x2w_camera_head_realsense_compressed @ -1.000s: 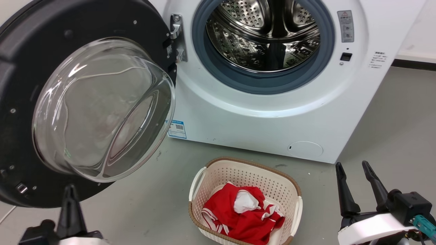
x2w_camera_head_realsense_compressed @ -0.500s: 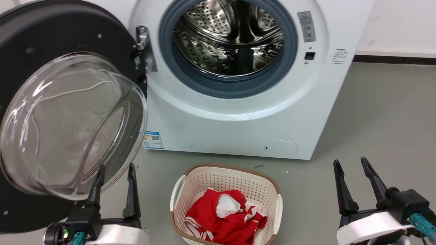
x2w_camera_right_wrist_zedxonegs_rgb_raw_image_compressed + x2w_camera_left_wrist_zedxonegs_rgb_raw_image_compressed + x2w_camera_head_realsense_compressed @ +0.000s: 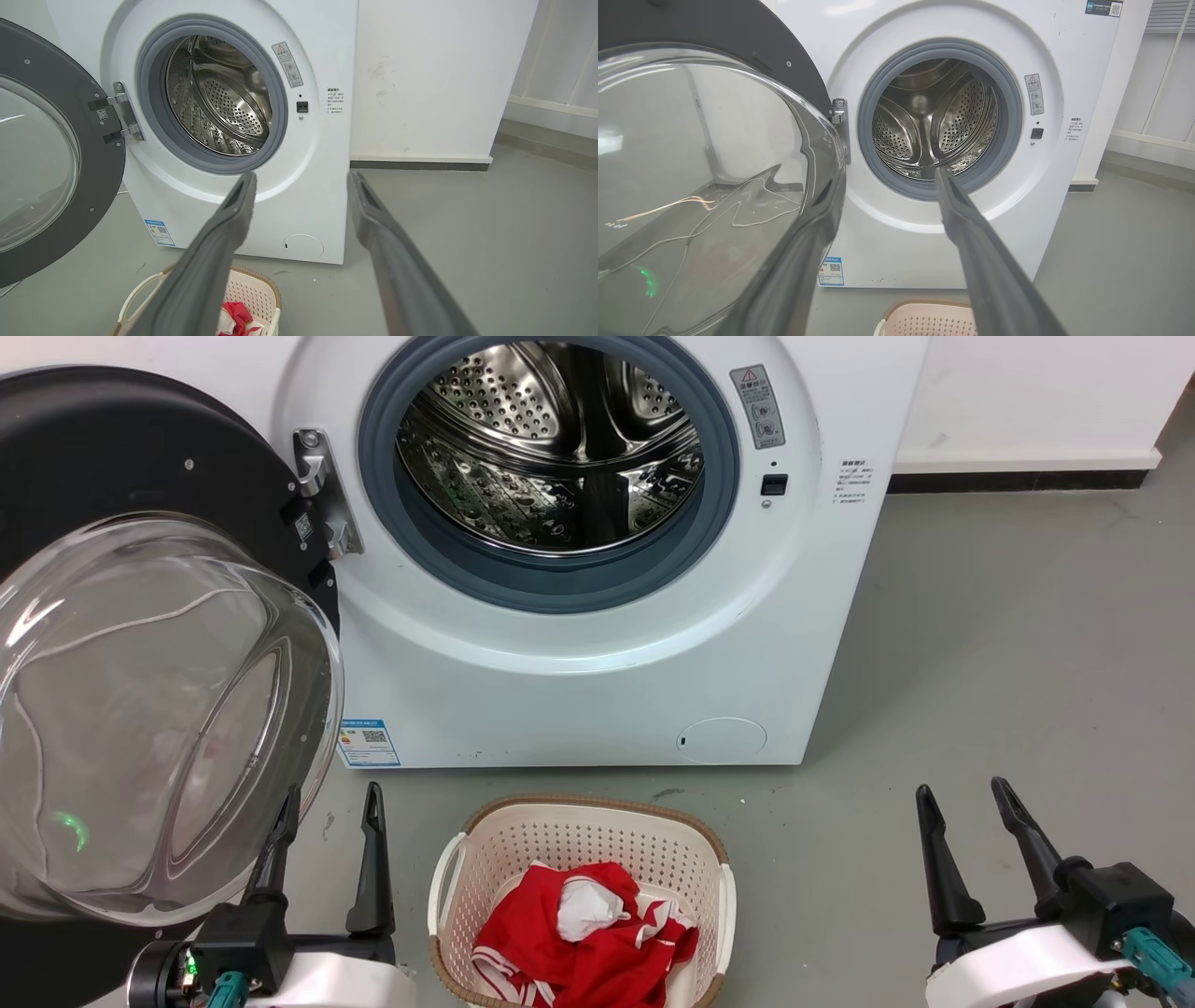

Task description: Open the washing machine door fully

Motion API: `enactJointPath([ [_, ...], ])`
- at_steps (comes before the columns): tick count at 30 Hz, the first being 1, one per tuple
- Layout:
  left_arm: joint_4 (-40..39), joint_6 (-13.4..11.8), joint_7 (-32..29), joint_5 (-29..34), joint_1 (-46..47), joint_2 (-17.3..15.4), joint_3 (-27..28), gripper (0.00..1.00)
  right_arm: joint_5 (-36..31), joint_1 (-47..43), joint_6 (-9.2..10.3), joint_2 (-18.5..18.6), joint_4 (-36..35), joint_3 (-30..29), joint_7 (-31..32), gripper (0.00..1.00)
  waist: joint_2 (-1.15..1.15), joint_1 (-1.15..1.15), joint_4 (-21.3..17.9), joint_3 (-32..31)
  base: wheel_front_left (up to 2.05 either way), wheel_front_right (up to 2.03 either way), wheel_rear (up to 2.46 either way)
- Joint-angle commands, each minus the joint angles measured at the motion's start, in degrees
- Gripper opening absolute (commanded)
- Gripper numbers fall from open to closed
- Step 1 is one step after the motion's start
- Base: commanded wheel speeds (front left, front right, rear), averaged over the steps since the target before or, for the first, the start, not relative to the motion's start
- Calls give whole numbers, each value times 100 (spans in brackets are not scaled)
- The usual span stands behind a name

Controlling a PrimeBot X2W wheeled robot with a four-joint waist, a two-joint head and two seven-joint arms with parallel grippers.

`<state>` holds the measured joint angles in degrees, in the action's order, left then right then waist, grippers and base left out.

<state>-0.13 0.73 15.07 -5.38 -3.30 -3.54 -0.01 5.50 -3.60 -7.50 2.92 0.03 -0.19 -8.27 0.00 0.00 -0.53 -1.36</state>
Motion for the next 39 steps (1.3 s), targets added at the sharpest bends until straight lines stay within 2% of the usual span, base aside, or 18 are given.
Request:
enactJointPath([
  [1,16,-9,13,0,-51,-4,-2,100,33,-25,2,-9,2,12,-1,100,0,0,-5,3,0,0,0],
  [19,120,60,13,12,-13,-1,39,100,120,-1,2,-9,54,14,-38,100,0,0,17,6,0,0,0],
  [20,125,62,0,-26,-1,2,35,0,105,2,0,-1,49,12,-27,0,0,0,17,6,0,0,0],
  [23,292,68,-37,-121,-8,19,55,0,184,-47,-1,-1,164,30,-25,0,0,0,18,7,0,0,0],
  [39,522,197,-492,-1943,207,28,184,0,2109,189,-1,98,420,5,203,0,0,0,23,26,0,0,0],
])
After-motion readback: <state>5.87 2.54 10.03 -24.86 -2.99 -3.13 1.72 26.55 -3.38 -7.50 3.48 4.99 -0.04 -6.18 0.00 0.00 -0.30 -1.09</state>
